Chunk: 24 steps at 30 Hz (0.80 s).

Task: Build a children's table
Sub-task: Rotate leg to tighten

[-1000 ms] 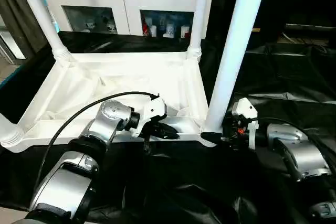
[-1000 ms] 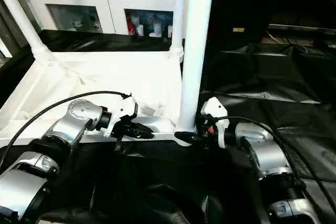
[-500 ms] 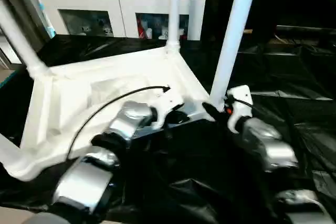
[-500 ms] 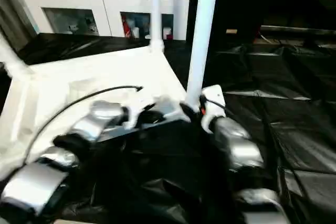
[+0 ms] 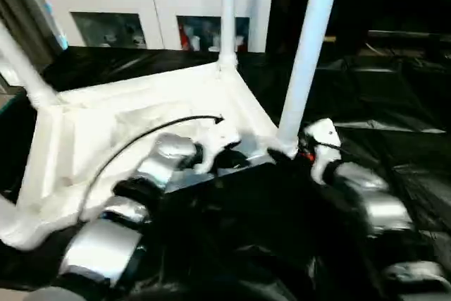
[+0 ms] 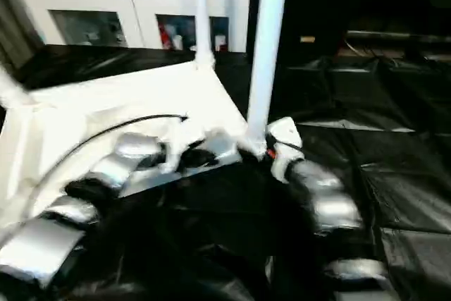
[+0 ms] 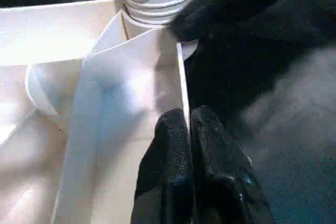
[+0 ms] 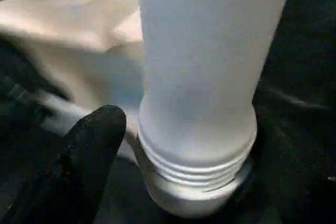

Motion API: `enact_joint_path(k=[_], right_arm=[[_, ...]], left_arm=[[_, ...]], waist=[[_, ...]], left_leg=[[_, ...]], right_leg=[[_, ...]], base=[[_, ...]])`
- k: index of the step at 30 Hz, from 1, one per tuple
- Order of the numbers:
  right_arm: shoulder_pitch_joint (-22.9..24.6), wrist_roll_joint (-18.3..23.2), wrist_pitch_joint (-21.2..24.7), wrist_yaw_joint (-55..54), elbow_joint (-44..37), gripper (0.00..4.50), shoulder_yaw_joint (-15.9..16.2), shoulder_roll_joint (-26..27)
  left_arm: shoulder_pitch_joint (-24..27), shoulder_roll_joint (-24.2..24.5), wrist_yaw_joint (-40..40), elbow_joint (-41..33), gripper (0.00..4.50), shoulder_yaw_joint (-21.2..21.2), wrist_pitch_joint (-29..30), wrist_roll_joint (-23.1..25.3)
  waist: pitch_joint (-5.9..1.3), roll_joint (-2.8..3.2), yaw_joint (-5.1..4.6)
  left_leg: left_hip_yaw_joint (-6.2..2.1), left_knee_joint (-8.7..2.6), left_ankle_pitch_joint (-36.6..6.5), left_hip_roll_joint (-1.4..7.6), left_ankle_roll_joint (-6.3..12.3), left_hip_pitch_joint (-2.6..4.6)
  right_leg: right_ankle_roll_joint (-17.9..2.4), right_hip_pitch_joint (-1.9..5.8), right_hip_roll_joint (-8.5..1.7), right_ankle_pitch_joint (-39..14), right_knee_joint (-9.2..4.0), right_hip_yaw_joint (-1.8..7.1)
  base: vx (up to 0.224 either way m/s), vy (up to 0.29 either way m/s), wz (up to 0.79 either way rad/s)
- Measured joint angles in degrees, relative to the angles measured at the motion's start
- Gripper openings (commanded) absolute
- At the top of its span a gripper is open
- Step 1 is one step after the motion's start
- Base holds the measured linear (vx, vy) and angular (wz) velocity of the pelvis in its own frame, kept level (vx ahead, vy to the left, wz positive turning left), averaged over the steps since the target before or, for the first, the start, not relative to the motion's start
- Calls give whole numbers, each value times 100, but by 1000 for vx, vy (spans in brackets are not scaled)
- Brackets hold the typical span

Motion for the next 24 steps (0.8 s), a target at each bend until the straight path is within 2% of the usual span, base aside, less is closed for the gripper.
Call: enact_joint_path(k=[4, 9, 10, 14, 20, 24], right_arm=[[102, 112, -8, 932, -156, 397, 185, -358], [148, 241, -10, 1480, -229, 397, 274, -575], [149, 260, -4, 1580, -229, 371, 298, -626], [155, 305, 27, 1713, -233, 354, 303, -640], [259, 337, 45, 1750, -398, 304, 283, -616], [263, 255, 12, 1176, -274, 283, 193, -384]], left_arm=[[149, 303, -825, -248, 0, -23, -76, -157], [221, 421, -1189, -381, 0, -50, -48, -241], [232, 432, -1240, -389, 0, -58, -48, -250], [253, 487, -1258, -406, 0, -54, -48, -267], [323, 457, -1266, -517, 0, -53, -20, -281], [301, 363, -788, -430, 0, -44, -52, -184]], waist=[[5, -7, 120], [10, -15, 124], [11, -16, 123], [11, -16, 109], [10, -16, 106], [7, -19, 107]], left_leg=[[9, 2, 0, 4, 2, -8], [22, 11, -4, -9, 6, -10], [22, 11, -4, -8, 5, -9], [21, 11, -2, -2, 2, -1], [22, 10, -3, -2, 2, -2], [21, 15, -2, -2, 3, 7]], right_leg=[[-13, -9, 0, -19, 2, 2], [-17, -9, -13, -20, 1, 17], [-17, -9, -12, -20, 4, 17], [-17, -9, -9, -19, 12, 15], [-17, -9, -9, -20, 11, 14], [-19, -2, -9, -17, 17, 15]], base=[[0, 0, 0], [0, 0, 0], [0, 0, 0], [0, 0, 0], [0, 0, 0], [0, 0, 0]])
